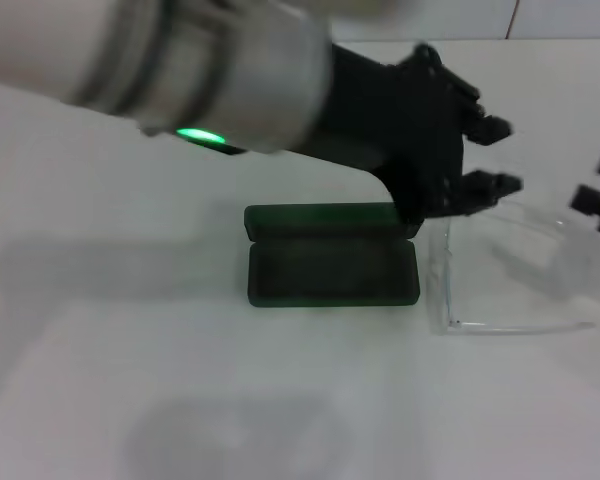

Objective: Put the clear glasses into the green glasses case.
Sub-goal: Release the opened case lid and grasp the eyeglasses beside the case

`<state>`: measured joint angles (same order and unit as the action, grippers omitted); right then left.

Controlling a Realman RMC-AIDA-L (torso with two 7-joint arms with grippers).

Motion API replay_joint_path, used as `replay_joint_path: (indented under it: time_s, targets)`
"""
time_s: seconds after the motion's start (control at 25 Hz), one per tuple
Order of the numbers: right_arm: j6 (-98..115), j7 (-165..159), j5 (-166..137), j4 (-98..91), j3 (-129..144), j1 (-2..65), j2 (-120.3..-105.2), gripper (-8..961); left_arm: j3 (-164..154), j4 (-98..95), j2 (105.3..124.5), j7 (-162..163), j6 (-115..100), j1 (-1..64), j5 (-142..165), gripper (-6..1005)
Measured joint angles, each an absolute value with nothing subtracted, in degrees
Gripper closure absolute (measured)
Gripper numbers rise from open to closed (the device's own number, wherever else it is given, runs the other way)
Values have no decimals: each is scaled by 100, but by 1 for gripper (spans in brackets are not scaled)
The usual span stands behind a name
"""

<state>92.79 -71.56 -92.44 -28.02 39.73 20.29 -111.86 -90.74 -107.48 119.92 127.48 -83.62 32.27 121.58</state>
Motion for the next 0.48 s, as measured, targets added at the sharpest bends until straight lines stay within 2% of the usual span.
replay_joint_path:
  time_s: [0.04,0.2,0.28,0.4,0.48]
  targets:
    - [9279,-7156,-9244,-2801,3973,2029,-11186,97,-8711,-10598,11990,12498,-8510,3125,11623,569]
    - [9254,-8664,-10171,-4286,4227,2145,-11465,155,-7604,-9990,11980,11571,-8878,2665,10319,579]
    - [9194,-9485,-10586,-5097,4545,2172,-11561,194,-7167,-9659,11976,11126,-9118,2461,10005,636]
    - [8933,-10854,-11024,-6044,5350,2204,-11563,192,-6624,-9198,11970,10643,-9643,2292,9622,721]
    - [8689,-11872,-11597,-6687,5883,2283,-11546,190,-6209,-8876,11962,10415,-10011,2224,9363,718]
